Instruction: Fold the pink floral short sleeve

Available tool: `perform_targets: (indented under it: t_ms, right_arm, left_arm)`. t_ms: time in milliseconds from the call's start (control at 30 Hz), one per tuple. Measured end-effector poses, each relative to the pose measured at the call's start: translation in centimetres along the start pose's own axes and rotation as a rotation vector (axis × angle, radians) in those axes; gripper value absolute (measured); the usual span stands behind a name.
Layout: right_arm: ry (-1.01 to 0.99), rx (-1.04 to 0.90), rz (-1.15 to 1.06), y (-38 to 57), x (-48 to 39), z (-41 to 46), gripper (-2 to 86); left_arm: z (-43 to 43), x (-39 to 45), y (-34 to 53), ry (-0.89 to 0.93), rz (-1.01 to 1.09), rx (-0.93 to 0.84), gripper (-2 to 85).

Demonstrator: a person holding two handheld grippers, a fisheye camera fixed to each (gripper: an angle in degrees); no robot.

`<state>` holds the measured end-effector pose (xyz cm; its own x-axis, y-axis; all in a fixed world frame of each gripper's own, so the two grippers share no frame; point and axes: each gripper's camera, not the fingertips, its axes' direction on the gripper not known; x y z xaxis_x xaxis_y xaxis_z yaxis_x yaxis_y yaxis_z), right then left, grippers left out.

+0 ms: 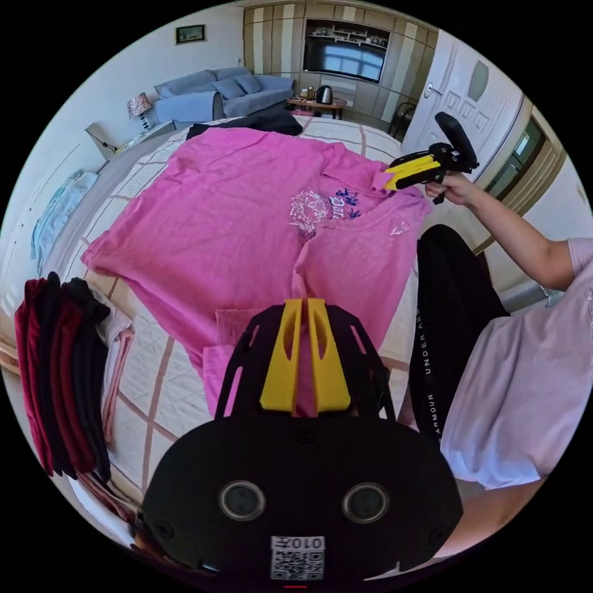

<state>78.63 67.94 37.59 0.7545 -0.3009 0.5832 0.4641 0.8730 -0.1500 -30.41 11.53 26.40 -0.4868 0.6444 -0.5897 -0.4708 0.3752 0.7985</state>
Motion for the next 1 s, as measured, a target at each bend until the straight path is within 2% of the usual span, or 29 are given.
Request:
perform_targets:
  t_ms: [67, 167, 200, 267, 300, 367, 500, 567, 733, 867, 1000]
  right_arm:
    - [0.022, 0.111, 0.115, 1.9, 2.7, -3.2, 5.4]
    - [0.112, 0.286, 0.497, 8.3, 9.5, -8.2, 5.6]
    - [0.132, 0.302, 0.698, 11.6, 12.4, -9.0, 6.1]
    - [0.076, 0.258, 0.776, 15.2, 15.3, -8.6, 7.4]
    - [0.042, 0.160, 0.785, 16.4, 16.2, -7.7, 8.4]
    - [0.083, 0.079, 0.748, 17.3, 15.5, -7.0, 9.8]
    - [0.025, 0.220, 0.441, 16.5, 9.1, -6.5, 11.2]
    - [0.035, 0.192, 0.279, 15.3, 5.4, -4.8, 12.1]
    - [0.138, -0.112, -0.067, 12.8, -4.4, 2.5, 14.2]
    - [0.296, -0.188, -0.157, 12.3, -8.4, 5.3, 15.0]
    - [0.426, -0.152, -0.147, 11.5, -8.8, 6.4, 12.8]
  left_arm:
    - [-1.4, 1.0, 1.3, -0.010, -0.001, 0.058, 0.8]
    - [-3.7, 2.8, 4.2, -0.044, -0.025, 0.119, 0.3]
    - [-4.4, 3.5, 5.6, -0.040, -0.037, 0.145, 0.2]
    - [-5.1, 4.2, 7.6, -0.017, -0.083, 0.191, 0.1]
    - [-5.3, 4.4, 8.7, 0.013, -0.123, 0.220, 0.0]
    - [-5.3, 4.5, 9.9, 0.041, -0.182, 0.247, 0.0]
    - [-4.9, 4.4, 10.2, 0.020, -0.265, 0.276, 0.0]
    - [-4.9, 3.9, 9.6, 0.019, -0.290, 0.289, 0.0]
    - [-5.4, 2.7, 6.8, -0.010, -0.294, 0.292, 0.0]
    - [-6.5, 1.2, 4.1, 0.008, -0.283, 0.295, 0.0]
    - [-6.4, -1.0, 2.8, 0.035, -0.319, 0.301, -0.1]
